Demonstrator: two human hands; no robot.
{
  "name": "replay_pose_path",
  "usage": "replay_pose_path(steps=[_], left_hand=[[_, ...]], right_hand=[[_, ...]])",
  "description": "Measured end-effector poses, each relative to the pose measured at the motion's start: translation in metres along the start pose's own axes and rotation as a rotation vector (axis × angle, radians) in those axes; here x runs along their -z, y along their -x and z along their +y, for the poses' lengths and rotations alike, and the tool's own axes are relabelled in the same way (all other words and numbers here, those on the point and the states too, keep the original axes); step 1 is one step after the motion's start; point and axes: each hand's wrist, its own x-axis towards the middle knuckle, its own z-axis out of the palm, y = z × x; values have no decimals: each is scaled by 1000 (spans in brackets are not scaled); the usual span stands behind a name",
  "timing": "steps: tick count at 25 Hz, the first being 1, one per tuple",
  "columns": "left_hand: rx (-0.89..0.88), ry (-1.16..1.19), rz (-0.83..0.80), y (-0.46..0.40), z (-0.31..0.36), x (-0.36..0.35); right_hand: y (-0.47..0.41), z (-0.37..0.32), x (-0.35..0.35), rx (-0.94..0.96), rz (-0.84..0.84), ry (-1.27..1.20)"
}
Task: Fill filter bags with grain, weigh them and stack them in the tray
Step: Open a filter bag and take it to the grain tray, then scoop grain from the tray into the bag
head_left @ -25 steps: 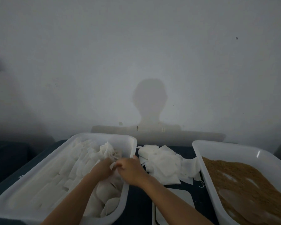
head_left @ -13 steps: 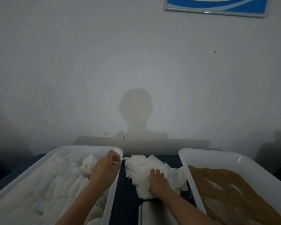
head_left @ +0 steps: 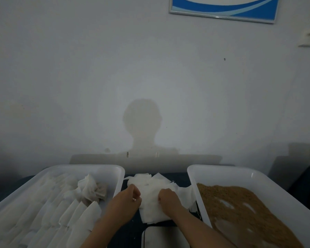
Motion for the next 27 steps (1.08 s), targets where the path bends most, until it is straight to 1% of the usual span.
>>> replay_pose_path(steps=[3,5,8,10,11,13,16,18,20,22,24,27], left_hand=[[32,-32,-47,0,-4,-2],[26,3,-58,0,-3,-4],[43,211,-54,0,9,-8],[138,403,-68,0,20,-12],[189,493,-84,1,26,-15],[250,624,-125,2,35,-23],[286,737,-128,0,49,-37],[260,837,-151,-3,60,-47],[145,858,-155,-8,67,-55],[72,770,-51,-15,67,-62],[122,712,56,-24,58,-71],[222,741,75,-34,38,-83]], right_hand=[[9,-8,18,-77,108,-91],[17,-13,37,-76,211,-224],[34,-13,63,-62,270,-593],[50,-10,75,-37,274,-839],[59,-7,79,-29,270,-898],[71,-2,84,-14,310,-887],[76,3,87,-18,481,-635],[72,-1,85,-11,548,-500],[62,-6,78,-8,511,-530],[50,-10,69,-35,425,-611],[39,-11,61,-74,343,-637],[24,-10,45,-167,226,-731]])
